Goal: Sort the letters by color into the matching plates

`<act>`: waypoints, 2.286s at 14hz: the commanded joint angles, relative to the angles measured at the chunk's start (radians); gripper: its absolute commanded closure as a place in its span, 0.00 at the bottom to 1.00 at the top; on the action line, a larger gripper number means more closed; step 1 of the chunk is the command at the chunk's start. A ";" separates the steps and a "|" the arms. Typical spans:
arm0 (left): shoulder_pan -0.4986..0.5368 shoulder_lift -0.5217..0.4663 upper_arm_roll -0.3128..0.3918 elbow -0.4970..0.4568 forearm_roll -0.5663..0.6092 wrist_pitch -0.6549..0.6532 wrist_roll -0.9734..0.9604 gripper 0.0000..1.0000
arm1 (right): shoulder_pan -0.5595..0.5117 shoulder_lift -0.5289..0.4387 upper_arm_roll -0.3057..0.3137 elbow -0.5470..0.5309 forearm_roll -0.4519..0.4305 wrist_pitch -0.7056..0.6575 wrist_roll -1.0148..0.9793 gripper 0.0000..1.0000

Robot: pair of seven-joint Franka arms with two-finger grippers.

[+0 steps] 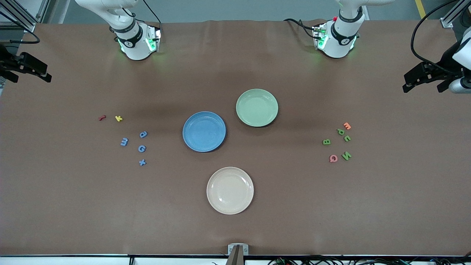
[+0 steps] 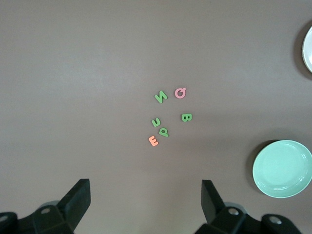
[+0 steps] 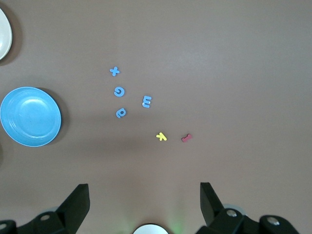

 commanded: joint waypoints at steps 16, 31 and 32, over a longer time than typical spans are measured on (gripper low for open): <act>0.021 0.151 0.013 -0.170 -0.005 0.180 0.016 0.00 | -0.008 0.071 -0.009 0.042 -0.015 0.044 0.003 0.00; 0.038 0.445 0.004 -0.380 -0.005 0.775 -0.359 0.00 | -0.070 0.263 -0.007 -0.149 0.011 0.357 0.020 0.00; 0.037 0.458 0.004 -0.382 -0.005 0.783 -0.381 0.00 | -0.074 0.262 -0.007 -0.195 0.011 0.412 0.022 0.00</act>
